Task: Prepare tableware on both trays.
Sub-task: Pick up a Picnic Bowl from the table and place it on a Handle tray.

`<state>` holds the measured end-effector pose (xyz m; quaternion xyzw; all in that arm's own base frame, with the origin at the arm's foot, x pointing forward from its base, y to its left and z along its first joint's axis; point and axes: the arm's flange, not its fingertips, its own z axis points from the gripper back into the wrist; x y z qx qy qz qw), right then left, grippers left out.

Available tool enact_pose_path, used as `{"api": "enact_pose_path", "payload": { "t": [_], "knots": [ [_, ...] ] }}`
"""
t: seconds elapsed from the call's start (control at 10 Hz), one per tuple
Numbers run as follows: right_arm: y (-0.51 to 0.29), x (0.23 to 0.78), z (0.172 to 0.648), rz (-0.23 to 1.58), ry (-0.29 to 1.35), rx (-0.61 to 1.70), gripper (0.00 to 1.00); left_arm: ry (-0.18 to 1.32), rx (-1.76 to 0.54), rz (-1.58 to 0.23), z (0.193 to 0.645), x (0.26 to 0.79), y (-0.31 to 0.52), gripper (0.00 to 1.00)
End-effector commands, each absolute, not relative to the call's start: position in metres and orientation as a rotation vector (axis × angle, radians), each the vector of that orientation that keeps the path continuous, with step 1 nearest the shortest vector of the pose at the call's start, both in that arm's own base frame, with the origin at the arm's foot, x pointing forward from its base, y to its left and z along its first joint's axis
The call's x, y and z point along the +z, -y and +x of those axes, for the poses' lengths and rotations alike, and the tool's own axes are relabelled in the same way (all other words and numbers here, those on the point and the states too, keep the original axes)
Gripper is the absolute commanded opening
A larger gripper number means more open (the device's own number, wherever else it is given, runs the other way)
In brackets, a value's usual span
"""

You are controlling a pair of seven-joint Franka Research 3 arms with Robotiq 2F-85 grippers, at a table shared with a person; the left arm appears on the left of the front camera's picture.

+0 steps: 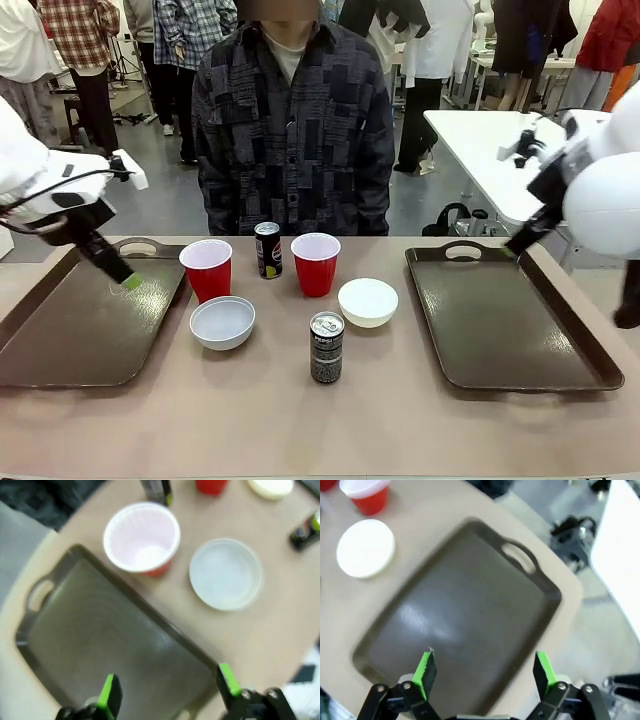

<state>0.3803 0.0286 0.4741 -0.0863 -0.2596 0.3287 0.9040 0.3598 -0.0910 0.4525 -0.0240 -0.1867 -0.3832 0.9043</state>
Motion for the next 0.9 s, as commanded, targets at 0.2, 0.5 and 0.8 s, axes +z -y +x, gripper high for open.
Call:
{"api": "enact_pose_path", "payload": {
  "t": [0.2, 0.5, 0.8],
  "knots": [
    [-0.029, 0.474, 0.380, -0.178, 0.536, 0.679, 1.00, 0.386, -0.792, -0.050, 0.360, 0.453, 0.091, 1.00],
    [-0.029, 0.474, 0.380, -0.178, 0.536, 0.679, 1.00, 0.386, -0.792, -0.050, 0.360, 0.453, 0.091, 1.00],
    [-0.029, 0.474, 0.380, -0.201, 0.527, 0.697, 1.00, 0.373, -0.802, -0.045, 0.356, 0.455, 0.090, 1.00]
  ]
}}
